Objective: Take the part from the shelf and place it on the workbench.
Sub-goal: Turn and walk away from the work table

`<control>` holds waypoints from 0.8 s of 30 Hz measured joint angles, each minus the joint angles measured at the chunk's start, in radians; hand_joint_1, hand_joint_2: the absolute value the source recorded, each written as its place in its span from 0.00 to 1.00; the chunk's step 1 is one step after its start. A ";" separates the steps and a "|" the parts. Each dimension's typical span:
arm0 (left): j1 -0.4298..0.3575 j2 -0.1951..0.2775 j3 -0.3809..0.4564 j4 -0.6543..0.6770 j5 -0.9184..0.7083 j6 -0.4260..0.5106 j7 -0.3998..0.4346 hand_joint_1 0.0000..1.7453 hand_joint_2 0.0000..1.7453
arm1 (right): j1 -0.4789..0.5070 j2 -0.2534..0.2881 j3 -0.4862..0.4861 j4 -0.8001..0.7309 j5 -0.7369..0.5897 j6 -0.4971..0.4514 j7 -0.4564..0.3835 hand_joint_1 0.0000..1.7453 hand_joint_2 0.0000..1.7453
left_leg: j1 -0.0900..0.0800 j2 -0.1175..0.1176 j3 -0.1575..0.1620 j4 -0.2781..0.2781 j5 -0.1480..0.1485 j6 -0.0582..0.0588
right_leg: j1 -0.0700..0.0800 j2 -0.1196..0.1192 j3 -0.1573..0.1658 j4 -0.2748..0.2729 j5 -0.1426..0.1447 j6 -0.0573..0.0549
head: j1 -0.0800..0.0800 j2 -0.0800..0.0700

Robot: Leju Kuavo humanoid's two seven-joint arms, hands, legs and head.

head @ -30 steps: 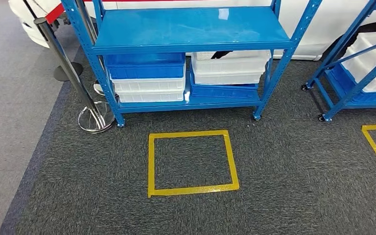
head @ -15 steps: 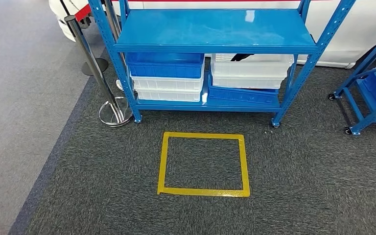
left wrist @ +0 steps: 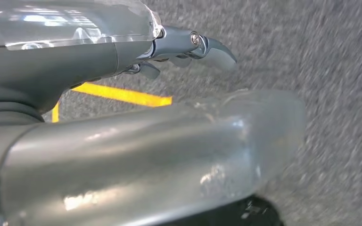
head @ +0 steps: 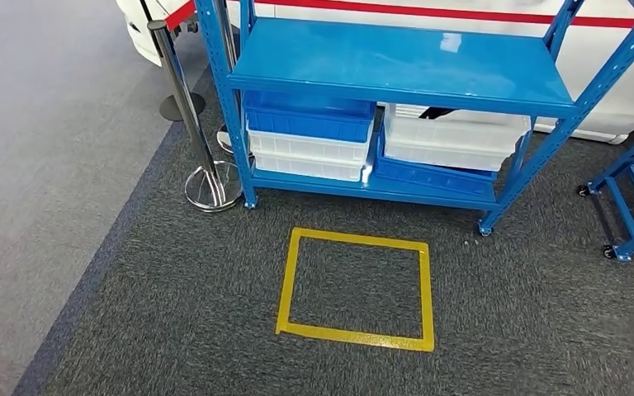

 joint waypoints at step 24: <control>-0.009 -0.006 0.011 0.002 0.003 0.000 0.002 0.00 0.00 | 0.000 -0.003 -0.006 0.004 0.001 0.001 0.003 0.00 0.00 | -0.002 0.014 -0.071 0.039 0.016 -0.030 | 0.017 -0.001 0.079 -0.233 0.159 -0.040 | -0.007 0.000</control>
